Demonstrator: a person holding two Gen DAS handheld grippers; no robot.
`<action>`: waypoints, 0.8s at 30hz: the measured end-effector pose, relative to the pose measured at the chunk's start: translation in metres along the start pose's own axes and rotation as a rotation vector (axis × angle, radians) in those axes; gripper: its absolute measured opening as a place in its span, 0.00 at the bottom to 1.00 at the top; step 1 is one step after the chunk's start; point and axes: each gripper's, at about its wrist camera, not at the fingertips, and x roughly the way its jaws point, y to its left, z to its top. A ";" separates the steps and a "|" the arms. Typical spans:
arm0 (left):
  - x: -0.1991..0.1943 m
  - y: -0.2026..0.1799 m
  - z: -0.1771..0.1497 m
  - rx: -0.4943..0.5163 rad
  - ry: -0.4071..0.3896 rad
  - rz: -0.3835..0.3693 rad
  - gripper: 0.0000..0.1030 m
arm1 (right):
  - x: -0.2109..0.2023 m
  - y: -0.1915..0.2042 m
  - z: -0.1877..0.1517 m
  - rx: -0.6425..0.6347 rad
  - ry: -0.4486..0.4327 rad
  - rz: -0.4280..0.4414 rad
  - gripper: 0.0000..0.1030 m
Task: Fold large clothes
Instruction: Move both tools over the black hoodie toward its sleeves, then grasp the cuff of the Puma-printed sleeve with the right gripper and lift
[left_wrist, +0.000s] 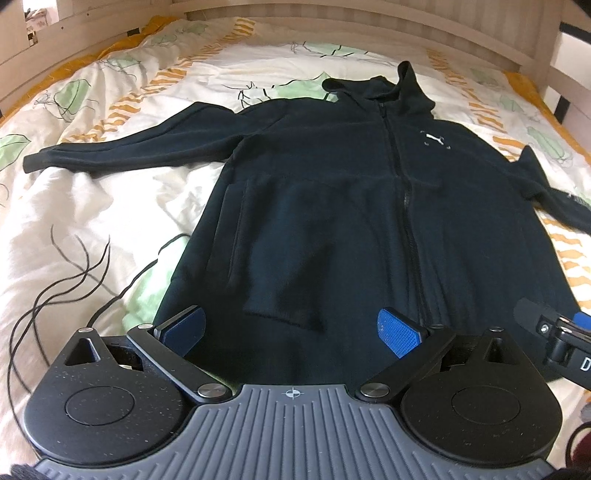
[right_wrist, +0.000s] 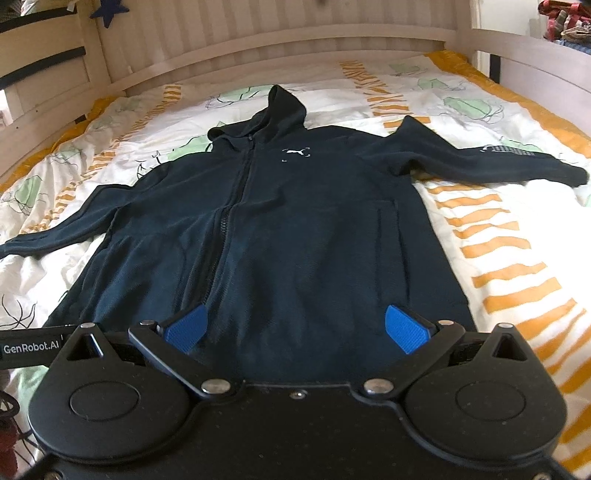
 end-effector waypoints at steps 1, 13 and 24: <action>0.001 0.001 0.002 -0.003 -0.003 -0.005 0.98 | 0.003 0.000 0.002 0.001 0.001 0.008 0.99; 0.029 0.029 0.043 -0.102 -0.032 -0.152 0.98 | 0.031 -0.019 0.024 0.052 0.021 0.035 0.99; 0.053 0.005 0.089 -0.037 -0.061 -0.143 0.99 | 0.051 -0.069 0.065 0.137 0.032 0.014 0.99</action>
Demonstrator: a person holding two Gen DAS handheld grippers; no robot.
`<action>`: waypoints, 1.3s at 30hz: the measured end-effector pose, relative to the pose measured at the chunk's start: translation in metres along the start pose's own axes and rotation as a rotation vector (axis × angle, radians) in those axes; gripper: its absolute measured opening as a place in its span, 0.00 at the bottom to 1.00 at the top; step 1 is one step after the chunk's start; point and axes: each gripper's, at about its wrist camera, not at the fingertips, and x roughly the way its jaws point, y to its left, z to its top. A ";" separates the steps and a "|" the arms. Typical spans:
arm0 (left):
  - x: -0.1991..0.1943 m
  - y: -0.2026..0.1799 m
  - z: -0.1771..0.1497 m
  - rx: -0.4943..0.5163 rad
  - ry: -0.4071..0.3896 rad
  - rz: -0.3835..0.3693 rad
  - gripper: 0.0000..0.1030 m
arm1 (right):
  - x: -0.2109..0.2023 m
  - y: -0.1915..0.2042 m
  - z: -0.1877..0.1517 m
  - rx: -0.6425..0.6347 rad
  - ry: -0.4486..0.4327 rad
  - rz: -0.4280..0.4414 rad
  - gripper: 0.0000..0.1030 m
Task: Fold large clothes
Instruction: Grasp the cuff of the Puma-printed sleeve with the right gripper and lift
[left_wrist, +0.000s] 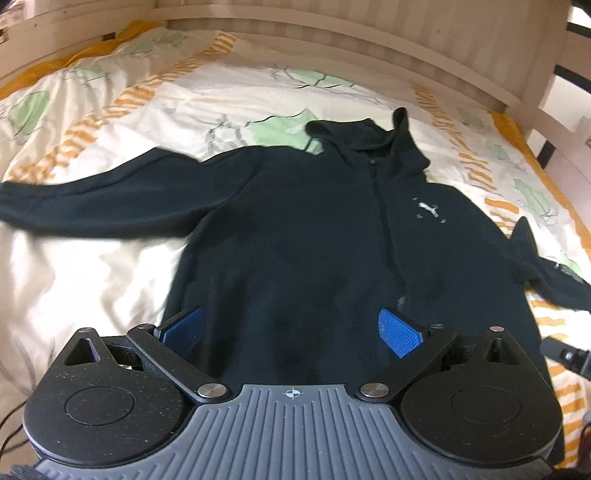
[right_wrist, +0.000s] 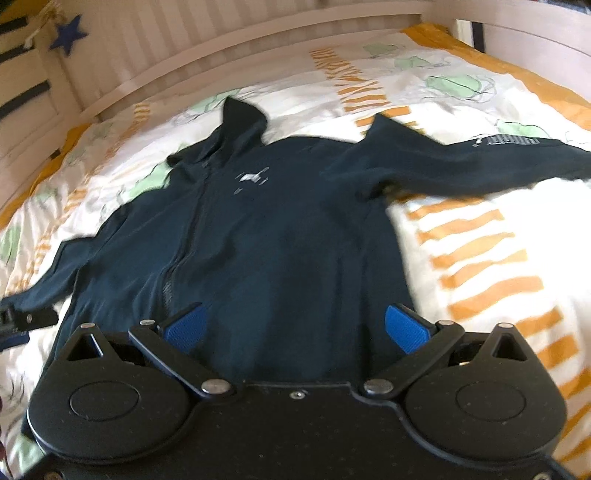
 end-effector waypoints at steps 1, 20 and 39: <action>0.004 -0.005 0.004 0.009 0.001 -0.008 0.99 | 0.001 -0.007 0.007 0.009 -0.002 -0.006 0.99; 0.101 -0.159 0.051 0.283 0.068 -0.173 0.99 | 0.037 -0.217 0.114 0.340 -0.083 -0.342 0.99; 0.187 -0.229 0.055 0.340 0.110 -0.213 0.98 | 0.073 -0.297 0.114 0.527 -0.150 -0.375 0.46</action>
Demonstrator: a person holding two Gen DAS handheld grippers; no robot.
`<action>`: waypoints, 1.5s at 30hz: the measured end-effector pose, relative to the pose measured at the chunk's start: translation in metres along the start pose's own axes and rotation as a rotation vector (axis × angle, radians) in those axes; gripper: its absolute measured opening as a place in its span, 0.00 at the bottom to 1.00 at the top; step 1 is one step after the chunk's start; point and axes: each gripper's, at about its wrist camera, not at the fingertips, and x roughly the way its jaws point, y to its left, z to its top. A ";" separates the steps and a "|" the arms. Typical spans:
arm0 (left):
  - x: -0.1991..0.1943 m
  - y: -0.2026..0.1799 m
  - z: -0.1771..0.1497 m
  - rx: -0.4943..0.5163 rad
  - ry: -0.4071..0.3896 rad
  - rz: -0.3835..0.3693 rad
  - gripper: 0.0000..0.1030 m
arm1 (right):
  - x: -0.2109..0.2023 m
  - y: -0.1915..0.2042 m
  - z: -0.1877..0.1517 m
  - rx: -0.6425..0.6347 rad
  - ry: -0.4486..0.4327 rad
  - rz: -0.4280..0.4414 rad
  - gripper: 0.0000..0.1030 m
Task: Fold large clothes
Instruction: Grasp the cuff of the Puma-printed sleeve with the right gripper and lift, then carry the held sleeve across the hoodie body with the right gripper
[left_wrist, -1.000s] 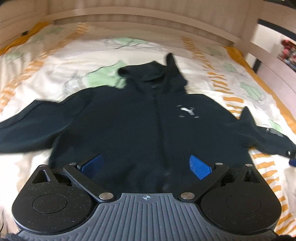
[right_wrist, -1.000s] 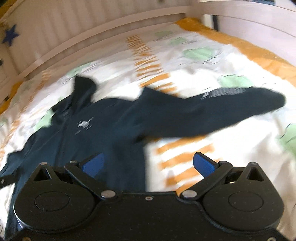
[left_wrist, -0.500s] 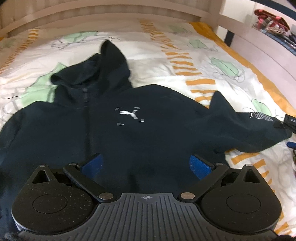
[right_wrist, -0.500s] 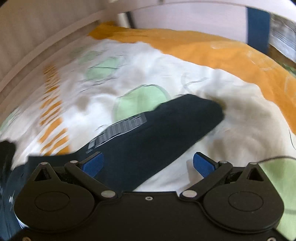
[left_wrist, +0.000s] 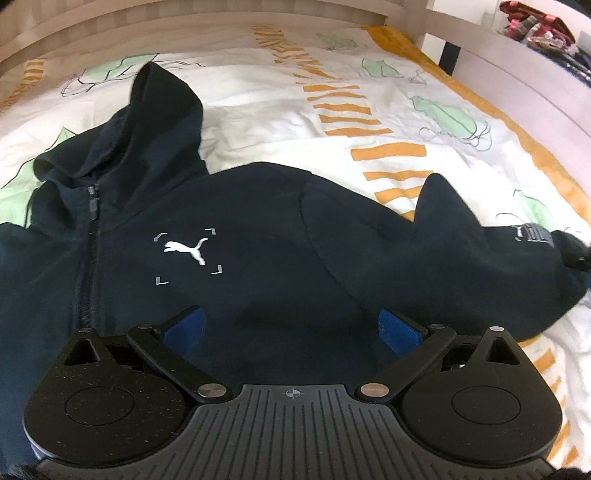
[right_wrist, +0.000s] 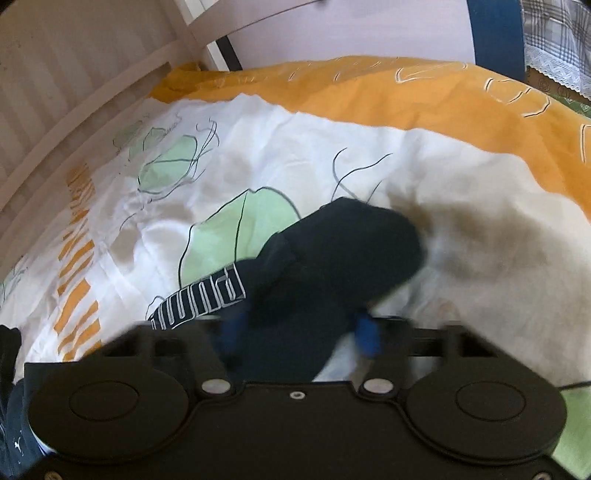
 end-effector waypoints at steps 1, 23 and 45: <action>0.004 -0.001 0.001 -0.002 0.001 0.000 0.98 | -0.001 -0.004 0.002 0.015 -0.005 0.022 0.38; -0.024 0.049 0.005 -0.047 -0.049 -0.007 0.98 | -0.095 0.116 -0.001 -0.388 -0.206 0.295 0.24; -0.124 0.261 -0.059 -0.387 -0.081 0.119 0.99 | -0.128 0.364 -0.225 -0.856 0.041 0.692 0.25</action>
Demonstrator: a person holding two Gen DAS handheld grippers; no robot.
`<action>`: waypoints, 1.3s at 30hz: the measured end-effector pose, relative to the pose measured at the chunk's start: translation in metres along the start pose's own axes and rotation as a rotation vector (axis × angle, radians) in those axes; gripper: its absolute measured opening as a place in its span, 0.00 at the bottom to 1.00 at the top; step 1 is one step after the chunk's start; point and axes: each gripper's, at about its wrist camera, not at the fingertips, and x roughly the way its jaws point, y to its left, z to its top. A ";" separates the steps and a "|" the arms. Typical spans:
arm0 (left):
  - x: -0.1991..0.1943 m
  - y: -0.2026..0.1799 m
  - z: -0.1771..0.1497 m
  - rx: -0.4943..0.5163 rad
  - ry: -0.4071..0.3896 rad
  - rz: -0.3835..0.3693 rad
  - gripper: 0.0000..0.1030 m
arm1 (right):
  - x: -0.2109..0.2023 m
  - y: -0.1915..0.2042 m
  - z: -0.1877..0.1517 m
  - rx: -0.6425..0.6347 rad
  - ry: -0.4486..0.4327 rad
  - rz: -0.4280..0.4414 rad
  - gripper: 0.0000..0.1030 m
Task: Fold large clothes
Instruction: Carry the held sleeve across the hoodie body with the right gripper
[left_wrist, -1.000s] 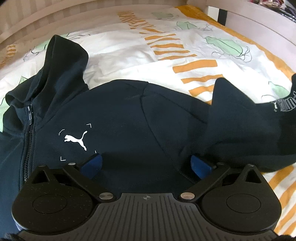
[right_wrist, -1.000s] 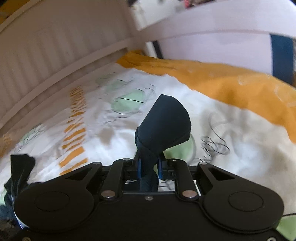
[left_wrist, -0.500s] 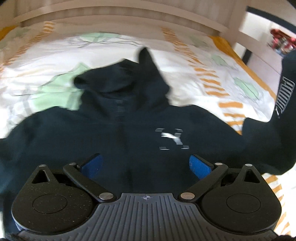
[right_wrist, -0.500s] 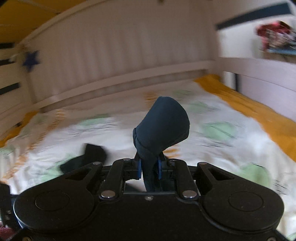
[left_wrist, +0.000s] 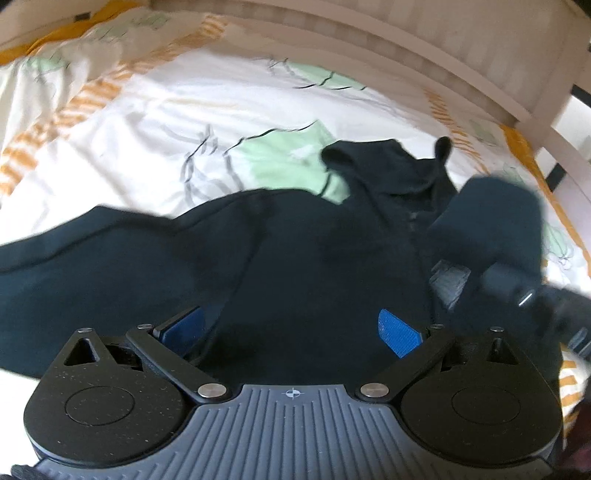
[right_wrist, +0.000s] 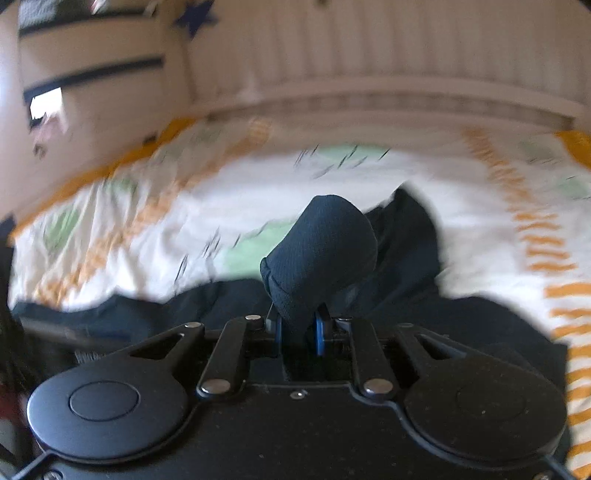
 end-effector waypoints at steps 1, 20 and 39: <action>-0.001 0.006 -0.002 -0.008 0.002 -0.001 0.99 | 0.010 0.011 -0.008 -0.019 0.025 0.011 0.28; -0.002 -0.017 -0.017 -0.016 -0.007 -0.130 0.99 | -0.036 -0.072 -0.081 0.109 0.151 -0.119 0.67; 0.049 -0.039 -0.061 0.225 0.057 0.043 1.00 | -0.093 -0.099 -0.097 0.147 0.012 -0.166 0.70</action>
